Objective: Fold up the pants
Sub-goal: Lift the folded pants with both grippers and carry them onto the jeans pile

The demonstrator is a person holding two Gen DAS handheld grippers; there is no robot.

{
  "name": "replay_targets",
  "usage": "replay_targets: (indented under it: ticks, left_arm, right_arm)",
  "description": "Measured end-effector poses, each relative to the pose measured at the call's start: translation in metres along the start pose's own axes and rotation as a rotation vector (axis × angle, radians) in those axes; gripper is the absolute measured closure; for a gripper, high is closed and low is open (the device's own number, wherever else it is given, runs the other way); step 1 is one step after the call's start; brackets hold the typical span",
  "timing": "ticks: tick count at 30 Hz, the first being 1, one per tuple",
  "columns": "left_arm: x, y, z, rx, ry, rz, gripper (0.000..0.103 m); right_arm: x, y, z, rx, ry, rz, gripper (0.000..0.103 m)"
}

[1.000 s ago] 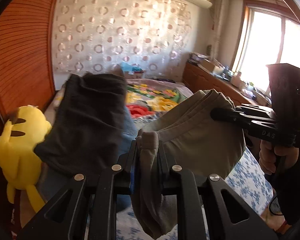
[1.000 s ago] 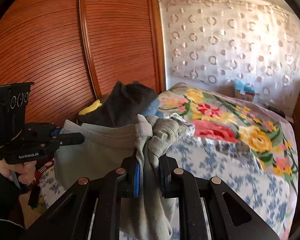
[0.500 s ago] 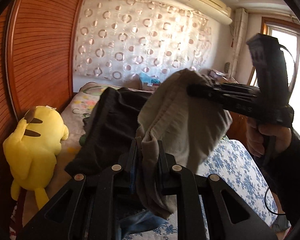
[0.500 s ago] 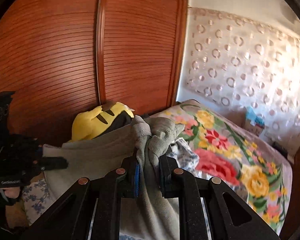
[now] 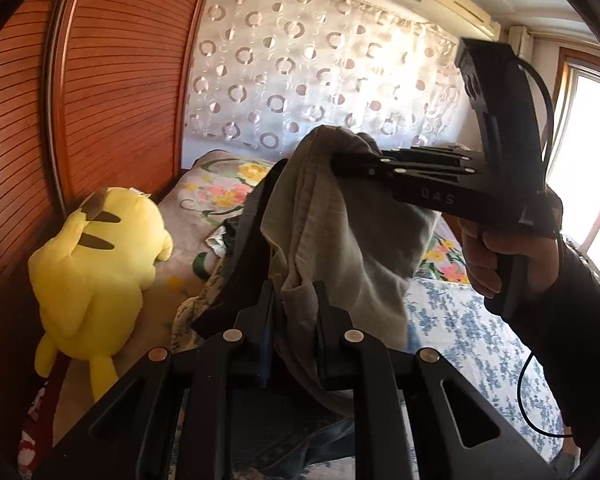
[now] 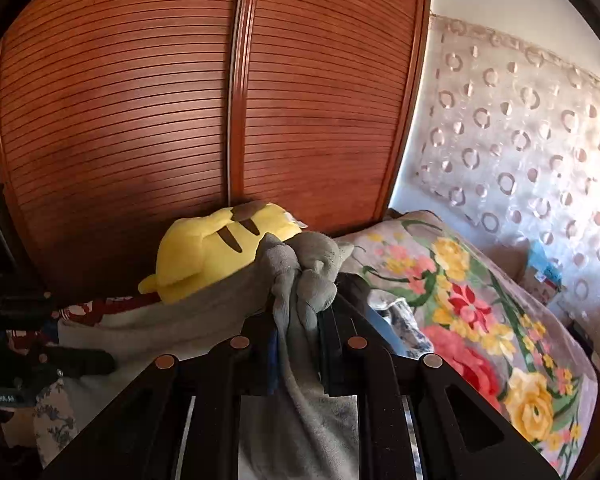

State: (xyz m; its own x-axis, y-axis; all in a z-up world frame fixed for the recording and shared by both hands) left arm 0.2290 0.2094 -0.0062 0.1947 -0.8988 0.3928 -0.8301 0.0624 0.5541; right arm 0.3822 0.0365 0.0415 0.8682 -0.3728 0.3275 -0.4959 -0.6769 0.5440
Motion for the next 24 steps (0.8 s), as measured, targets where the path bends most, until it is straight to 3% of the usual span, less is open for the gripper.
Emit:
replay_targets:
  ticks: [3, 5, 9, 12, 18, 20, 24]
  left_arm:
    - [-0.007, -0.004, 0.002, -0.008, 0.014, -0.027, 0.085]
    - [-0.011, -0.006, 0.003, -0.019, 0.025, -0.032, 0.084]
    - [-0.014, -0.006, 0.003, -0.027, 0.019, -0.058, 0.07]
    - [-0.012, -0.001, -0.001, 0.0, 0.014, -0.075, 0.054]
    - [0.004, 0.001, -0.002, 0.011, -0.035, -0.046, 0.054]
    - [0.009, -0.006, 0.002, -0.006, -0.055, -0.028, 0.054]
    - [0.013, -0.021, 0.014, -0.055, -0.085, -0.033, 0.054]
  right_arm:
    - [0.007, -0.008, 0.002, -0.015, -0.033, -0.016, 0.073]
    - [0.012, -0.012, 0.003, -0.03, -0.063, -0.012, 0.069]
    - [0.023, 0.001, 0.004, 0.008, -0.134, -0.014, 0.057]
    - [0.03, 0.026, 0.009, 0.043, -0.173, 0.023, 0.057]
    - [0.014, 0.071, 0.037, 0.073, -0.209, 0.04, 0.06]
    - [0.004, 0.073, 0.044, 0.062, -0.219, 0.028, 0.066]
    - [-0.011, 0.073, 0.054, 0.031, -0.204, 0.0, 0.067]
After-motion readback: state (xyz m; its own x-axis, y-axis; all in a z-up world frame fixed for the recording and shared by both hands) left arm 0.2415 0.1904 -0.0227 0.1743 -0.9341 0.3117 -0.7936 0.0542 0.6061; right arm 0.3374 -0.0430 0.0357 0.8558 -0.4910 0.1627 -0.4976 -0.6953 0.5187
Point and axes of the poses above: each gripper's, at about its wrist camera, not at the fingertips, and y roughly against the way its jaws point, x to its right, z to its underside, the point moved 2 cm from there along -y, roughly the way its jaws point, and after that the axes turned 12 degrees about y, right-handed, at the moved point
